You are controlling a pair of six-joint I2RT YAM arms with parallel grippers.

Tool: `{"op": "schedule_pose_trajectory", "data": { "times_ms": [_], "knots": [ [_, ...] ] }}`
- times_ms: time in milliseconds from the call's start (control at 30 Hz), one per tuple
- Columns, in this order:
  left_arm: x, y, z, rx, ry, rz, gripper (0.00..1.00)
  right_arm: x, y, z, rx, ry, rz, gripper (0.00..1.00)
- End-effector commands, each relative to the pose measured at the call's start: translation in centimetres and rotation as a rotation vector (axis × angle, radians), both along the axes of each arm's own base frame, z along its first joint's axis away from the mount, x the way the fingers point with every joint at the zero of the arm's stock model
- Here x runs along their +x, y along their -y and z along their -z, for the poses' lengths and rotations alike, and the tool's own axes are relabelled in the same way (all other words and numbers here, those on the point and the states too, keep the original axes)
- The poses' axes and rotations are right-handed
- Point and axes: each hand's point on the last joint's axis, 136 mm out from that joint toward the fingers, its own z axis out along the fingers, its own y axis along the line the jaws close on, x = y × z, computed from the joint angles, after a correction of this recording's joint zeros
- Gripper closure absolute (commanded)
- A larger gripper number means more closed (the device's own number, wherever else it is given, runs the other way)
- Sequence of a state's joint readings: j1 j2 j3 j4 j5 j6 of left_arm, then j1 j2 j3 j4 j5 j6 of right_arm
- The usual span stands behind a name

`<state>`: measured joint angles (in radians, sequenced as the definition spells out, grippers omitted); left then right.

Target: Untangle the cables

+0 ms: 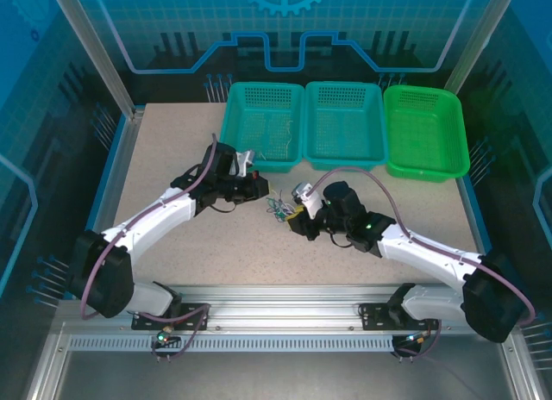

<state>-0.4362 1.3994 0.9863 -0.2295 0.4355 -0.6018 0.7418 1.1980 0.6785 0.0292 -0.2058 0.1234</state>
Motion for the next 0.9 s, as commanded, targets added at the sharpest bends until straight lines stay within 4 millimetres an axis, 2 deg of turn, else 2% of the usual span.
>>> {"op": "schedule_pose_trajectory", "data": {
  "times_ms": [0,100,233,300,333,433,533,633,733,867],
  "knots": [
    [0.4,0.1,-1.5,-0.017,0.054,-0.007,1.0,0.0,-1.1,-1.0,0.027,0.019,-0.028,0.79],
    [0.6,-0.7,-2.5,0.005,0.112,-0.043,1.0,-0.3,-0.6,1.7,0.002,-0.033,0.005,0.74],
    [0.8,-1.5,-3.6,0.022,0.182,-0.073,1.0,-1.0,0.8,7.7,-0.095,-0.141,0.087,0.66],
    [0.8,-1.2,-3.4,0.013,0.187,-0.053,1.0,-1.3,1.1,9.2,-0.119,-0.178,0.102,0.57],
    [0.8,-0.8,-2.9,0.005,0.176,-0.039,1.0,-1.4,1.1,9.3,-0.122,-0.183,0.1,0.54],
    [0.7,0.0,-0.5,-0.001,0.116,-0.024,1.0,-1.0,1.1,8.3,-0.125,-0.156,0.109,0.47],
    [0.4,0.4,0.7,0.003,0.092,-0.017,1.0,-0.4,1.2,6.3,-0.115,-0.106,0.115,0.41],
    [0.3,0.7,-0.2,-0.019,0.115,-0.018,1.0,0.5,0.3,3.4,-0.058,-0.053,0.113,0.33],
    [0.3,0.9,-1.8,-0.037,0.151,-0.013,1.0,2.5,-1.3,1.0,0.012,-0.019,0.138,0.3],
    [-0.1,1.2,-4.2,-0.061,0.206,-0.002,1.0,5.7,-3.1,0.5,0.068,0.016,0.221,0.29]
  ]
}}
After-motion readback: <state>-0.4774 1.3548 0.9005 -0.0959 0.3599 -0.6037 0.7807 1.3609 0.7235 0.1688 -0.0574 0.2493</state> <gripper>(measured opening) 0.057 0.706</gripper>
